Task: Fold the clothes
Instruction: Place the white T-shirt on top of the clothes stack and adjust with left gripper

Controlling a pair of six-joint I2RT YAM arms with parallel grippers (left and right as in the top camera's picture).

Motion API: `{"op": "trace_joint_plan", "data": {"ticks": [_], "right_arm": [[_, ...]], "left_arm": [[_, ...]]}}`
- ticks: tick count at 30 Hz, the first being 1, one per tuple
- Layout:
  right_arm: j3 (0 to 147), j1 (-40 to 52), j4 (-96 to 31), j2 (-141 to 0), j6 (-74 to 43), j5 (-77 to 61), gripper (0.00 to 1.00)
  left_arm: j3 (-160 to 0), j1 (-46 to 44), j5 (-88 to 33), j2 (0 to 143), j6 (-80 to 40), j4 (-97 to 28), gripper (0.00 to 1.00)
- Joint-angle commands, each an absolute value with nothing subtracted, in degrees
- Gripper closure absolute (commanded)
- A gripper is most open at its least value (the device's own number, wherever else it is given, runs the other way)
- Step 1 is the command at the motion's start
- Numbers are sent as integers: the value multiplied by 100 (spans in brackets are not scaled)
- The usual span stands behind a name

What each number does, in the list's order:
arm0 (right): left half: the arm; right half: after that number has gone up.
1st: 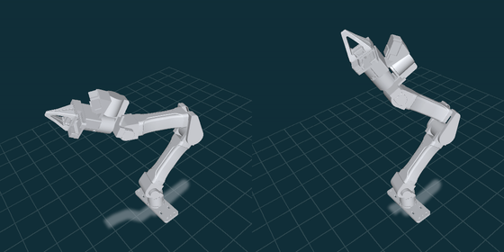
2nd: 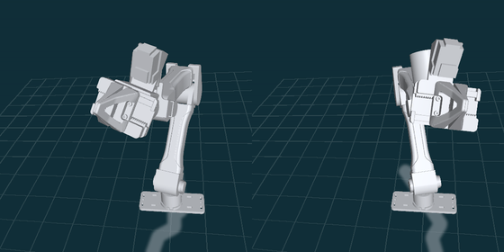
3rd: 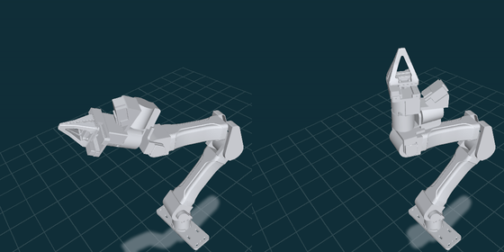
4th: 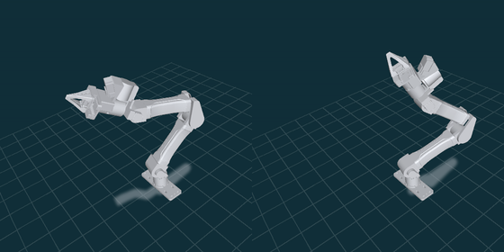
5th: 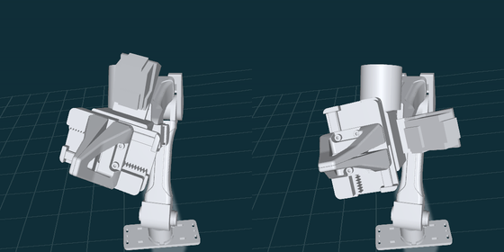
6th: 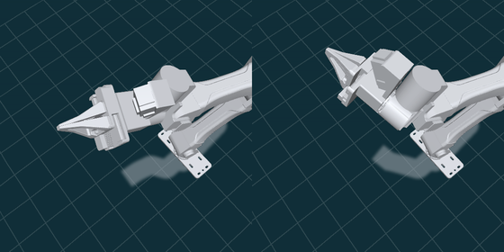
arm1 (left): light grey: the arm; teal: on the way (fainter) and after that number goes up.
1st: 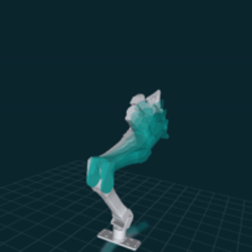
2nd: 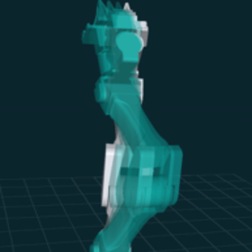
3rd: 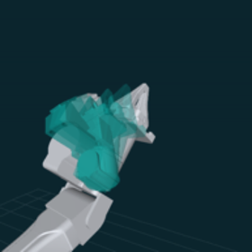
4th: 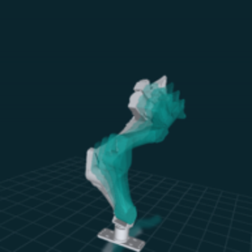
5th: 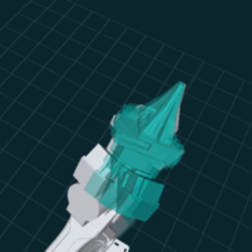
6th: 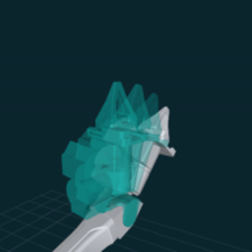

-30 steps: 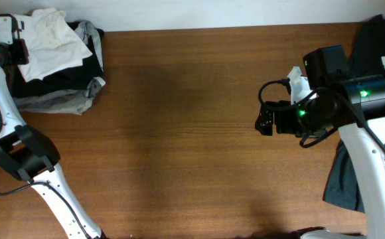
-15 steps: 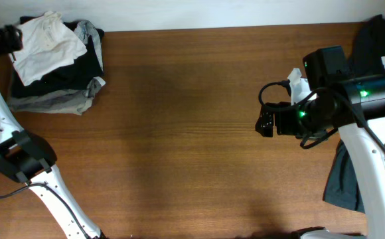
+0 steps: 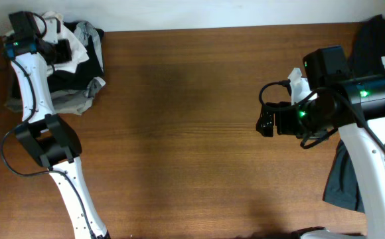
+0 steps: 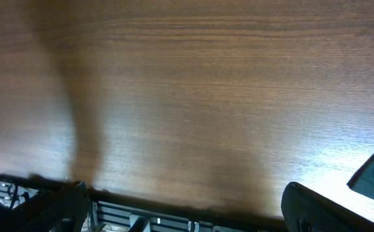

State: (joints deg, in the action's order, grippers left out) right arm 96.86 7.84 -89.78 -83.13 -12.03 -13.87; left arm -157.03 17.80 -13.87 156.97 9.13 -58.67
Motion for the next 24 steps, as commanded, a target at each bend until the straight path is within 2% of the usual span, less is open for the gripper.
{"op": "trace_joint_plan", "data": {"ticks": [1,6,8,10,15,21,24], "right_arm": [[9745,742,-8976,-8211,-1247,-1184,1],[9745,742,-8936,-8211,-1249,-1149,1],[9745,742,-8884,-8211,-1249,-1151,1],[9745,742,-8871,-8211,-1249,-1151,1],[9745,742,-8914,-8211,-1249,-1151,1],[9745,742,-9006,-8211,-1249,-1151,1],[9745,742,-9074,-8211,-1251,-1153,1]], "left_arm": [[-15657,1728,-1282,15823,862,-6097,99],[-15996,1638,-1280,15085,856,-5876,99],[-16088,1653,-1184,14803,856,-5345,99],[-16088,1684,-569,14741,574,-4696,99],[-16042,1833,489,15065,427,-3872,99],[-16042,2121,541,15841,408,-3516,97],[-16042,2228,541,16210,405,-3474,91]]}}
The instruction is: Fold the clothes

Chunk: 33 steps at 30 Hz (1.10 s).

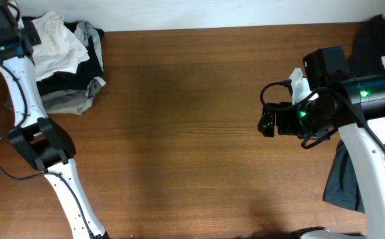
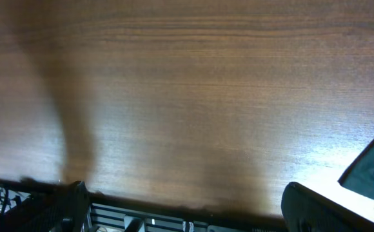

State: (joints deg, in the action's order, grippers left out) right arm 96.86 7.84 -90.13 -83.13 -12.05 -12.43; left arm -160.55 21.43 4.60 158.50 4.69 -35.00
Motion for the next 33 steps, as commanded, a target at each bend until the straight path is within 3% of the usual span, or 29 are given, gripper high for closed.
{"op": "trace_joint_plan", "data": {"ticks": [1,2,4,7,10,16,27,33], "right_arm": [[9745,742,-9107,-8211,-1251,-1153,1],[9745,742,-9113,-8211,-1253,-1155,1],[9745,742,-9113,-8211,-1256,-1155,2],[9745,742,-9113,-8211,-1341,-1155,2],[9745,742,-9107,-8211,-1385,-1151,1],[9745,742,-9107,-8211,-1376,-1013,1],[9745,742,-9109,-8211,-1378,-980,2],[9745,742,-9107,-8211,-1382,-980,1]], "left_arm": [[-16042,2272,539,16330,399,-3472,85],[-16042,2303,539,16405,296,-3476,78],[-16042,2333,381,16431,213,-3588,74],[-16090,2329,-143,16274,215,-3806,49],[-16110,2224,-587,15662,213,-3931,37],[-16110,1769,-882,14503,215,-4143,38],[-16107,1527,-873,16295,213,-3605,44],[-16160,1463,-1483,16070,215,-3863,46]]}}
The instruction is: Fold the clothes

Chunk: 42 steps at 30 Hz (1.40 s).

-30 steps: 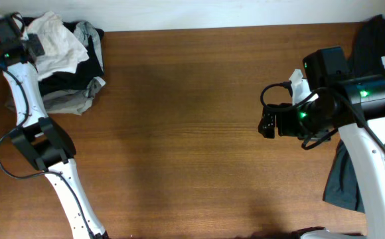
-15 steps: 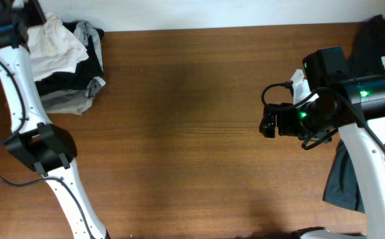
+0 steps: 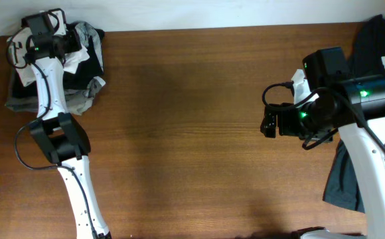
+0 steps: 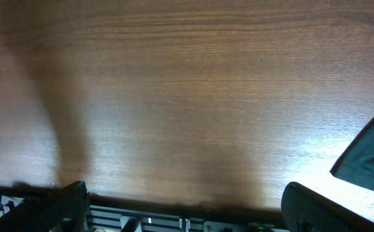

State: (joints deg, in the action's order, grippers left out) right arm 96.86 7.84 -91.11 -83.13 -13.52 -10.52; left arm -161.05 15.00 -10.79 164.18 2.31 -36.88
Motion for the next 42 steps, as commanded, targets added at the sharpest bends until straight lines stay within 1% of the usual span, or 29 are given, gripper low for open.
{"op": "trace_joint_plan", "data": {"ticks": [1,3,4,6,10,14,15,19,22,24,25,26,29,31,33,34,36,37,38,42], "right_arm": [[9745,742,-9102,-8211,-1389,-982,1],[9745,742,-8971,-8208,-1450,-1024,1],[9745,742,-8871,-8208,-1448,-1048,1],[9747,742,-8737,-8208,-1446,-1048,1],[9819,753,-8733,-7898,-1444,-1048,1],[9880,753,-8670,-7022,-1380,-882,1],[9845,753,-8676,-6479,-1378,-875,1],[9345,753,-8672,-5579,-1380,-803,1],[7931,753,-7959,-4375,-1404,-790,1],[7102,753,-7459,-3734,-1542,-788,1],[6659,751,-7146,-3358,-1625,-788,1],[6368,753,-6847,-3085,-1706,-788,1],[5975,751,-6073,-2827,-1704,-788,1],[5874,753,-5723,-2856,-1704,-762,1],[5872,746,-5450,-2877,-1704,-696,1],[5872,746,-5328,-2880,-1702,-676,1],[5872,749,-5221,-2882,-1699,-631,1],[5872,749,-5225,-2882,-1699,-491,1],[5872,749,-5277,-2882,-1697,-322,1],[5872,749,-5380,-2882,-1699,-270,1]], "left_arm": [[-16164,1437,-1485,15856,215,-4042,45],[-16169,1354,-1769,15297,215,-4646,44],[-16169,1299,-2005,14973,215,-5011,37],[-16169,1199,-2185,14282,215,-5680,1],[-16169,1048,-2187,12726,215,-7037,1],[-16169,1026,-2169,11528,213,-8425,1],[-16169,982,-2163,11067,217,-9089,1],[-16164,655,-1920,10665,349,-9671,1],[-15524,-132,-1487,10294,338,-9668,1],[-15218,-539,-753,10038,12,-9668,1],[-14925,-834,113,9690,-327,-9668,1],[-14665,-1031,456,9338,-471,-9668,1],[-13513,-1476,882,7900,-860,-9548,1],[-12031,-1540,1100,6528,-1190,-8923,1],[-10154,-1540,1100,4971,-1262,-7889,1],[-9509,-1540,1116,4464,-1260,-7459,1],[-7295,-1540,1328,2729,-1260,-6084,1],[-6766,-1540,1406,2329,-1258,-5782,1],[-5881,-1540,1588,1719,-1258,-5424,1],[-4858,-1540,1632,1557,-1260,-5415,1]]}}
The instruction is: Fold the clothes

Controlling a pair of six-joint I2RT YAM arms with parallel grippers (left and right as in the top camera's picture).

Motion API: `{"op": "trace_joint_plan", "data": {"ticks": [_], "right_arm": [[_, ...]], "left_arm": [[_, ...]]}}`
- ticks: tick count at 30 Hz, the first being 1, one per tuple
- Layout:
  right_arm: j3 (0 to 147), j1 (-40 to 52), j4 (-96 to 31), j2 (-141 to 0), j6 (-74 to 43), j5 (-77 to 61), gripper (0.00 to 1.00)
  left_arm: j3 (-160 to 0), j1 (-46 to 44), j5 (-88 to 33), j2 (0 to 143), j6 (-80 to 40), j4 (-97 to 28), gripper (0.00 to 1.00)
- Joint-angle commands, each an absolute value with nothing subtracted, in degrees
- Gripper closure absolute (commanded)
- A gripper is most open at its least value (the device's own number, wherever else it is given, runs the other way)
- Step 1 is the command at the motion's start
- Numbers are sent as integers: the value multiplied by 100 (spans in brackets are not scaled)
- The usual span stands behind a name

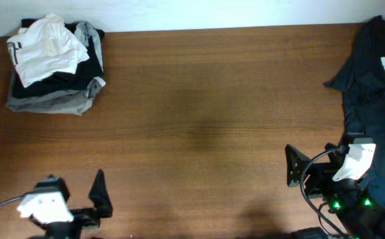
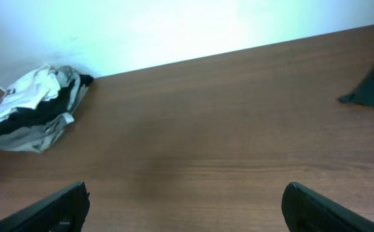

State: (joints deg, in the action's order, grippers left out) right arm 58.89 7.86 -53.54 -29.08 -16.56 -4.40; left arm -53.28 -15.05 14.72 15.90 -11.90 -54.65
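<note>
A stack of folded clothes (image 1: 50, 63) lies at the far left corner with a crumpled white garment (image 1: 45, 46) on top; the right wrist view shows the same stack (image 2: 35, 106). A dark garment (image 1: 372, 86) is spread unfolded along the right side, and its edge shows as the dark cloth. My left gripper (image 1: 99, 194) sits low at the near left edge, its jaws unclear. My right gripper (image 2: 190, 212) is open and empty, fingers (image 2: 58, 206) wide apart, and it is seen from above at the near right as the right gripper (image 1: 292, 174).
The brown wooden table (image 1: 199, 119) stretches between the stack and the dark garment. A white wall (image 2: 174, 26) runs behind the far edge. Both arm bases stand at the near edge.
My left gripper was over the stack at the far left and is now at the near left edge. My right arm has drawn back from mid-table to the near right, uncovering the dark garment.
My left gripper was over the stack, then at the far left corner beside it with the white garment showing on top, then over the stack again. My right gripper hovered open over the table throughout. Now both arms are back at the near edge.
</note>
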Motion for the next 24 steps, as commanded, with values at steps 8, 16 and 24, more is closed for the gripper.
{"op": "trace_joint_plan", "data": {"ticks": [8,16,24], "right_arm": [[5872,749,-5380,-2882,-1699,-272,1],[5872,749,-5380,-2882,-1699,-270,1],[5870,746,-5697,-2829,-1656,-108,1]], "left_arm": [[-4414,-1540,1800,1557,-1258,-5363,1],[-4414,-1540,1800,1557,-1258,-5367,1],[-4414,-1540,1800,1557,-1258,-5400,1]]}}
